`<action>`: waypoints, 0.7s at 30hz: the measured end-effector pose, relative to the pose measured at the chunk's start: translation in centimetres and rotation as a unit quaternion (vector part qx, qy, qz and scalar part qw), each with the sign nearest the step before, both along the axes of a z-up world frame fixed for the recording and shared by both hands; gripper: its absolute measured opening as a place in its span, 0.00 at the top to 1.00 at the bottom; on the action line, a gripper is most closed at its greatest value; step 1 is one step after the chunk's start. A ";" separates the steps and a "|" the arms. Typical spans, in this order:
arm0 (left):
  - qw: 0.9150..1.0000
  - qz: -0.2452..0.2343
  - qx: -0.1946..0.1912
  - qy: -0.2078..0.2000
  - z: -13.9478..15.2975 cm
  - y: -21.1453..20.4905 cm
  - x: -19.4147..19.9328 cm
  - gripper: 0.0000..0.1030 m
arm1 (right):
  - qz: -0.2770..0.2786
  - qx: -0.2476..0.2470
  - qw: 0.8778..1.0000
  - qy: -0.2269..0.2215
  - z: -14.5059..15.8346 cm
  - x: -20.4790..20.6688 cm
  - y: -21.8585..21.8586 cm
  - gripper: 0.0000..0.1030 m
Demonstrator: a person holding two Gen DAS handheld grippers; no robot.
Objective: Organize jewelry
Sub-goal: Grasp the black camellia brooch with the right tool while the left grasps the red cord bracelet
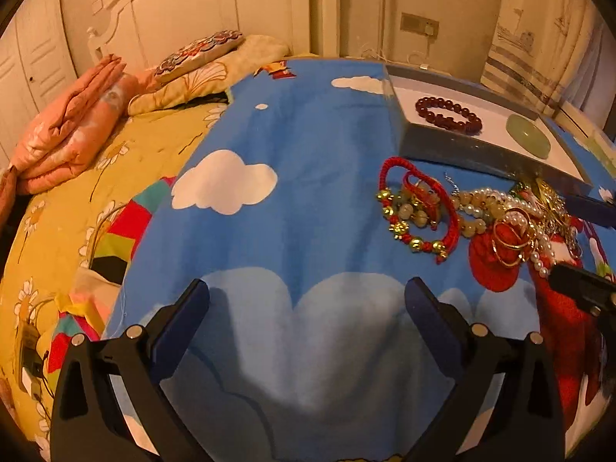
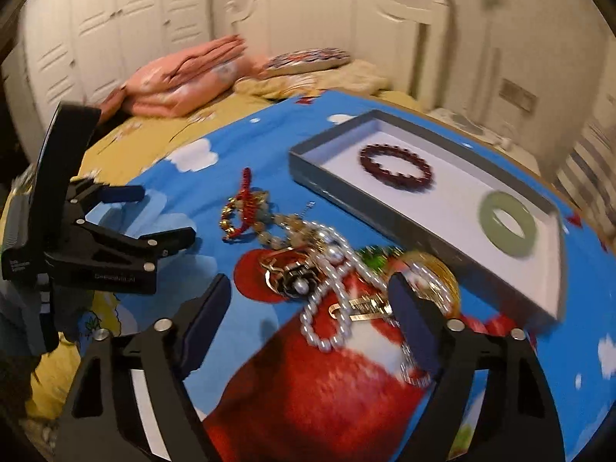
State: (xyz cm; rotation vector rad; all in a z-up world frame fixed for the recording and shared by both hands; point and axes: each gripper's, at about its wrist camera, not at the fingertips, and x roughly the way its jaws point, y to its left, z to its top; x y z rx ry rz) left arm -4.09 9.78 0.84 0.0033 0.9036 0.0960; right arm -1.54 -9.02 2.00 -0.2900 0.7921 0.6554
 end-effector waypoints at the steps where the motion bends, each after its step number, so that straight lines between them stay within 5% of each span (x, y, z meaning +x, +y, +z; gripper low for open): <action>1: 1.000 -0.003 -0.003 -0.001 0.0 0.0 0.0 0.02 | 0.006 -0.005 1.000 0.008 -0.3 0.4 0.2 0.26; 14: 0.999 -0.006 -0.036 0.005 -0.3 0.5 0.0 0.02 | 0.054 -0.002 0.997 0.047 -1.8 3.0 1.2 0.49; 21: 0.999 -0.007 -0.033 0.007 -0.3 0.5 0.1 0.02 | 0.065 0.001 0.998 0.016 -0.8 2.4 1.0 0.52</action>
